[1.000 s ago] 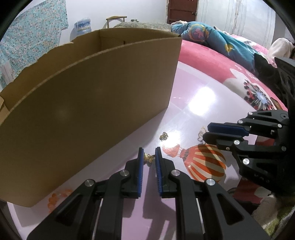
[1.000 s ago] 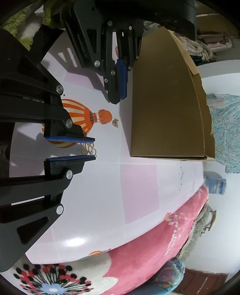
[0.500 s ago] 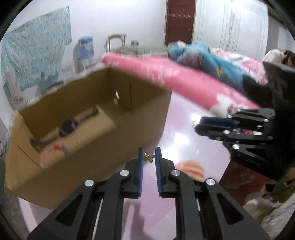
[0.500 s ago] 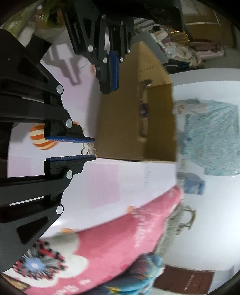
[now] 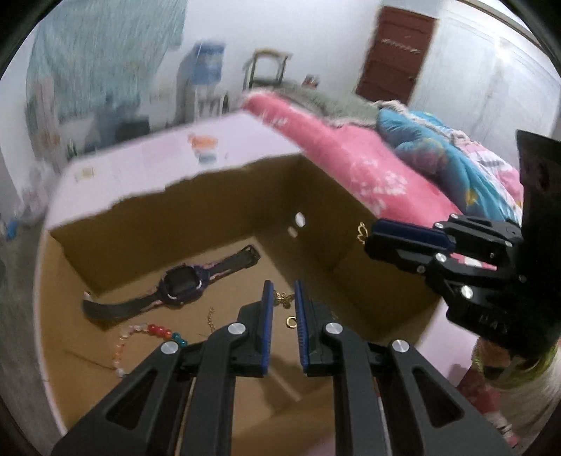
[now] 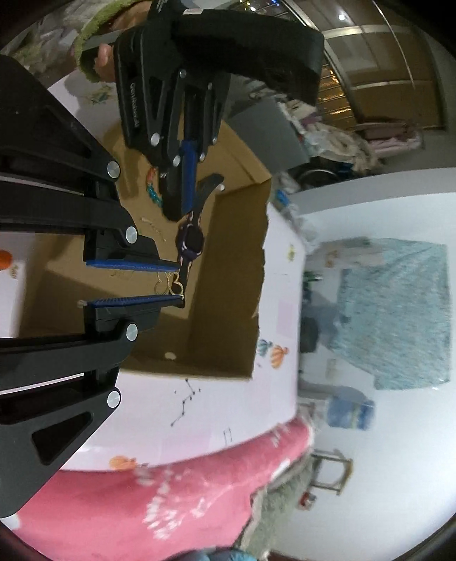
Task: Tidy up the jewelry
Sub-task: 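Carry both gold charms into the box and open both grippers, then move both grippers back out of the box over the table, then close the left gripper on the orange-pink bead bracelet, then close the right gripper on the small gold charm while the left gripper holds the bracelet, then lift and carry the bracelet and gold charm toward the box with both grippers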
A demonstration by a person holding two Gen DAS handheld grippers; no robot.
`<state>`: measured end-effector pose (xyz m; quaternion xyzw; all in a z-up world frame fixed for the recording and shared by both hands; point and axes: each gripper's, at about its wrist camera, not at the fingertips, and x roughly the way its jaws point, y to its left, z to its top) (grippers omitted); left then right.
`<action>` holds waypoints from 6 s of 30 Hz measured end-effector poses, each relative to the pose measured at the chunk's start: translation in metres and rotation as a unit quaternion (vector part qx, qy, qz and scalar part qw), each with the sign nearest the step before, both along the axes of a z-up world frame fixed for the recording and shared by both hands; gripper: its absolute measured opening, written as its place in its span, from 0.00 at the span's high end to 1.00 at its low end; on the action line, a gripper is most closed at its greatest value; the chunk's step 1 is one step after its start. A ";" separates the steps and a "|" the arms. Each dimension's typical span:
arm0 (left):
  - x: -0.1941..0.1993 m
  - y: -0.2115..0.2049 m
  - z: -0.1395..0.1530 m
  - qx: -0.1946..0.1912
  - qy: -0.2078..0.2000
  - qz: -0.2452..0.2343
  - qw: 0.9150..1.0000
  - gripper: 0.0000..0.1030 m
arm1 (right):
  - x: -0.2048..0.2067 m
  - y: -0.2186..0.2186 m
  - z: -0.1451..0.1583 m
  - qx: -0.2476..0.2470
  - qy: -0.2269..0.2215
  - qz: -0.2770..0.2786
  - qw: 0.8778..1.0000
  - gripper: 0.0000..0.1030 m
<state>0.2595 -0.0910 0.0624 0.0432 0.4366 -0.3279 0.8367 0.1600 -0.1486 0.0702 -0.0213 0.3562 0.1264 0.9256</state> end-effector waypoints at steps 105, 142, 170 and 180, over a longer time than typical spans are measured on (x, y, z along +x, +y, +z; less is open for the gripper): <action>-0.135 0.054 -0.098 0.119 -0.051 0.018 0.991 0.91 | -0.128 -0.032 -0.097 0.071 0.085 -0.145 0.983 0.33; -0.151 0.058 -0.095 0.107 -0.017 0.030 0.994 0.91 | -0.105 -0.006 -0.124 0.000 0.065 -0.125 0.990 1.00; -0.152 0.054 -0.095 0.117 -0.020 0.030 0.993 0.91 | -0.120 -0.009 -0.096 0.028 0.029 -0.128 0.991 1.00; -0.152 0.054 -0.098 0.118 -0.018 0.034 0.992 0.91 | -0.140 -0.024 -0.096 0.053 0.040 -0.131 0.989 1.00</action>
